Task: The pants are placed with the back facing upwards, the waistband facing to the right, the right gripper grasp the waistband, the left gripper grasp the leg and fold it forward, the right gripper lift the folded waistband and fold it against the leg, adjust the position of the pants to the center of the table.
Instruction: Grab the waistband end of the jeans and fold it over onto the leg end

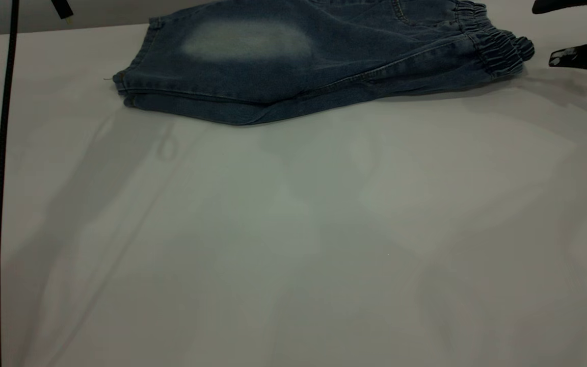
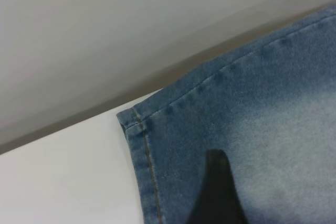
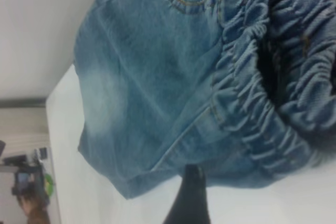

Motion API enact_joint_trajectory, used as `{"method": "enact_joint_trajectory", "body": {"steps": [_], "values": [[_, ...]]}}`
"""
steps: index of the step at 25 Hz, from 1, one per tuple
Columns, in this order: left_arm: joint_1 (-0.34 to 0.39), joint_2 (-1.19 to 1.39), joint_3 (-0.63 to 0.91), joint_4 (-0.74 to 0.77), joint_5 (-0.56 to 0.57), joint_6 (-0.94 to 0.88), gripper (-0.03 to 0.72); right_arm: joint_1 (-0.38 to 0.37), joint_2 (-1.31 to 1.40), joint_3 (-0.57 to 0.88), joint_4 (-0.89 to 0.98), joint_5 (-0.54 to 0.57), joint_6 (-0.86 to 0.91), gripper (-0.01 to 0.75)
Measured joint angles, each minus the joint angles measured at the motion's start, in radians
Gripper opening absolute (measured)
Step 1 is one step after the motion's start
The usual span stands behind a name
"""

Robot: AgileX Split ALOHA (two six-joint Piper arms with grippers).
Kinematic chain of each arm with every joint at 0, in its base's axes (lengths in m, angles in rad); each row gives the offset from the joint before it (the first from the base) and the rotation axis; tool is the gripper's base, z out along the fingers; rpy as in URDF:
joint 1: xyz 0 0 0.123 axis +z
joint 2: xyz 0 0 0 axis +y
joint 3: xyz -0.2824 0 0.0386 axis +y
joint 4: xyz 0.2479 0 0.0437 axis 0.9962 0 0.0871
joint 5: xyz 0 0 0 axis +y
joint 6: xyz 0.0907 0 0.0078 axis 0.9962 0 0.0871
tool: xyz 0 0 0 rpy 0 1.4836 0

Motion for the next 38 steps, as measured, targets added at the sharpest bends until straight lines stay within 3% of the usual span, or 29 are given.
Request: {"method": "enact_joint_trajectory", "body": {"steps": [38], "values": [[0.0,0.0,0.0,0.0,0.002,-0.009,0.498,0.06,0.067,-0.022,0.117,-0.111,-0.041,0.568]]}}
